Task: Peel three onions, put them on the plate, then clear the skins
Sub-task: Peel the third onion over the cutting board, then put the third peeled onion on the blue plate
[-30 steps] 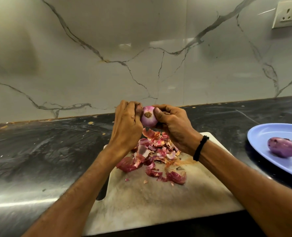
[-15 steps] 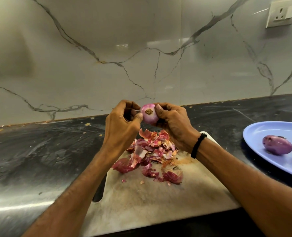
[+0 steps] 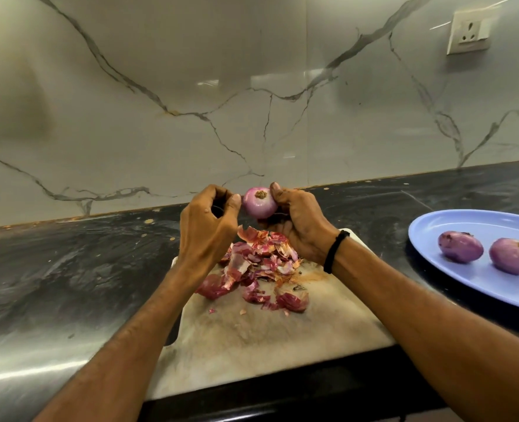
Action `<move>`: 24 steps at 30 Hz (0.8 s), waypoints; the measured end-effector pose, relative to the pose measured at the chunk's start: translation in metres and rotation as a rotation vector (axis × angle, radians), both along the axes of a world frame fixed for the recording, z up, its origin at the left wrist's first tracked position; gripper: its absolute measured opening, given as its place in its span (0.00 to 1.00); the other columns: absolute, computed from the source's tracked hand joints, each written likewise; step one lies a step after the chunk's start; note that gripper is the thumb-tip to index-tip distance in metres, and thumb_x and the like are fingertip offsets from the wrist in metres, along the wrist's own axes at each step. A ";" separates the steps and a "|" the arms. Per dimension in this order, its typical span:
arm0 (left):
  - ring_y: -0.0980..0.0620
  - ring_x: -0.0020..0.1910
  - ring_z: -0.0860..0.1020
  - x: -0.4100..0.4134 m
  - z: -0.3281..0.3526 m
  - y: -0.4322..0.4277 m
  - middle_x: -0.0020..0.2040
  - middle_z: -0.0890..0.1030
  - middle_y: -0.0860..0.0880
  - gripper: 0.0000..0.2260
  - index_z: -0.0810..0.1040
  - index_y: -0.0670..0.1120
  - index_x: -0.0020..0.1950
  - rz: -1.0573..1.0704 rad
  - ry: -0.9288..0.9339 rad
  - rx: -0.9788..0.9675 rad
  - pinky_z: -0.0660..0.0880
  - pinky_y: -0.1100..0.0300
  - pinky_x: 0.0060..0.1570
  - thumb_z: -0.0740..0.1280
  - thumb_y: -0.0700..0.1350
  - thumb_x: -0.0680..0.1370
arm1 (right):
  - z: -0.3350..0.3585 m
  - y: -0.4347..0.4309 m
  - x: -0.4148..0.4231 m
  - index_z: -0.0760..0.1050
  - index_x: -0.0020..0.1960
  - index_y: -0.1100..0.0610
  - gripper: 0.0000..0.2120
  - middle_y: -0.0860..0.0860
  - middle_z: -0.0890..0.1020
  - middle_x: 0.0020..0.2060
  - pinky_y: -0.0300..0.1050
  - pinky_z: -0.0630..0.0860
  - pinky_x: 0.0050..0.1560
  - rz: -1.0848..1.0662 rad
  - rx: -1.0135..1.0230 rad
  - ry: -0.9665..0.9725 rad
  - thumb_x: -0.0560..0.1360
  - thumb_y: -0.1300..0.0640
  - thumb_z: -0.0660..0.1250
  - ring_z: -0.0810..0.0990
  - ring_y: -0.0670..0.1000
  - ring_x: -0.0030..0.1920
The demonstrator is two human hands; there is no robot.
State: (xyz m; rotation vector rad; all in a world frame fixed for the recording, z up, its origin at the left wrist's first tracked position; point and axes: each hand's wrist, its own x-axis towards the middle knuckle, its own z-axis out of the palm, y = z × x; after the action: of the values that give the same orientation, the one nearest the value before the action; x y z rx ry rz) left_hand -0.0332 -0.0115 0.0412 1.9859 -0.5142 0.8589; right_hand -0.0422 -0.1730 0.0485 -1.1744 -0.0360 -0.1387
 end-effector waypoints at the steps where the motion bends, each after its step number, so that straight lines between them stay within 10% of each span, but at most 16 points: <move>1: 0.59 0.40 0.77 -0.001 -0.001 0.000 0.41 0.78 0.53 0.04 0.76 0.47 0.49 0.007 0.001 -0.001 0.71 0.69 0.40 0.66 0.45 0.82 | 0.002 0.000 -0.003 0.73 0.56 0.63 0.12 0.64 0.79 0.55 0.54 0.82 0.49 -0.006 0.019 0.022 0.80 0.54 0.63 0.82 0.61 0.50; 15: 0.45 0.44 0.79 -0.027 0.003 0.004 0.45 0.80 0.44 0.06 0.76 0.49 0.51 0.214 -0.067 -0.152 0.79 0.41 0.47 0.61 0.48 0.83 | 0.007 -0.021 -0.082 0.73 0.58 0.65 0.11 0.64 0.78 0.55 0.46 0.82 0.37 0.073 0.409 0.163 0.82 0.58 0.59 0.84 0.58 0.41; 24: 0.45 0.46 0.78 -0.062 0.012 -0.040 0.47 0.81 0.41 0.08 0.79 0.41 0.53 0.233 -0.055 -0.056 0.75 0.50 0.46 0.63 0.44 0.81 | 0.001 -0.063 -0.133 0.69 0.62 0.66 0.12 0.64 0.73 0.60 0.52 0.83 0.44 -0.019 0.489 0.132 0.82 0.60 0.59 0.81 0.60 0.49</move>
State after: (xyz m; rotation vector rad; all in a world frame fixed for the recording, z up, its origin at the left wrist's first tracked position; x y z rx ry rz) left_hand -0.0956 -0.0517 0.0534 2.0005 -0.2894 1.0621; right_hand -0.1757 -0.2358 0.0496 -0.6935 0.1197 -0.0801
